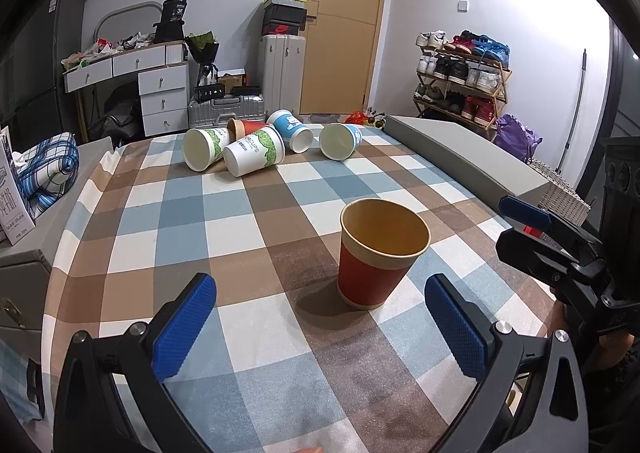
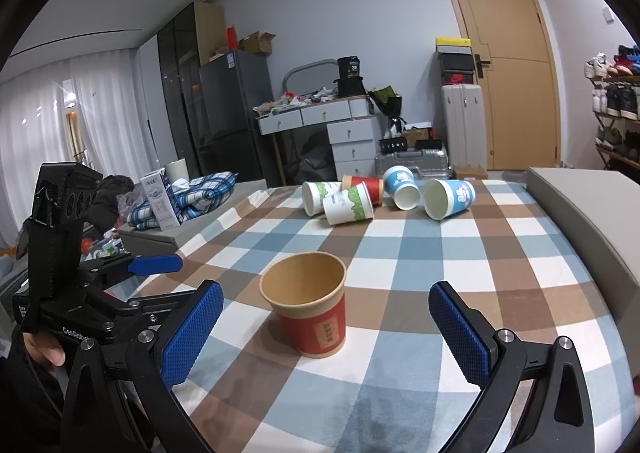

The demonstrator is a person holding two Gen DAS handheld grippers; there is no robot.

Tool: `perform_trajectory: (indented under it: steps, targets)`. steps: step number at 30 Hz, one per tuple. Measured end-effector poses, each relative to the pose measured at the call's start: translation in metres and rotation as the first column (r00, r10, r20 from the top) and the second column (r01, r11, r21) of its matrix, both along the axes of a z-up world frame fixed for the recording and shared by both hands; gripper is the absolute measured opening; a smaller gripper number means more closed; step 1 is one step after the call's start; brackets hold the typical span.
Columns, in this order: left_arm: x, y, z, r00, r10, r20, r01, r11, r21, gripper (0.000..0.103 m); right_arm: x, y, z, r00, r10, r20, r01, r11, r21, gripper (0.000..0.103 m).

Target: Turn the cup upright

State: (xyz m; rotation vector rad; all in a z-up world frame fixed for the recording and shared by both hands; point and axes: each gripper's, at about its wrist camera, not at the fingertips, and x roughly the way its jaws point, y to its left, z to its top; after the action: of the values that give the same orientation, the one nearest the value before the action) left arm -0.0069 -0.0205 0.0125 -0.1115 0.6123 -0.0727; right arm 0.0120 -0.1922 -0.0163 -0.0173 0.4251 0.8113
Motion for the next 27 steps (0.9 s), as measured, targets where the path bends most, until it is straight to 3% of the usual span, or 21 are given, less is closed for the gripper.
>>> perform_trajectory:
  steps: [27]
  targets:
    - [-0.0001,0.0006,0.0007,1.000,0.001,0.001,-0.001,1.000,0.001,0.102,-0.0001,0.0003,0.0012,1.000,0.002,0.003,-0.002,1.000,0.007,0.103]
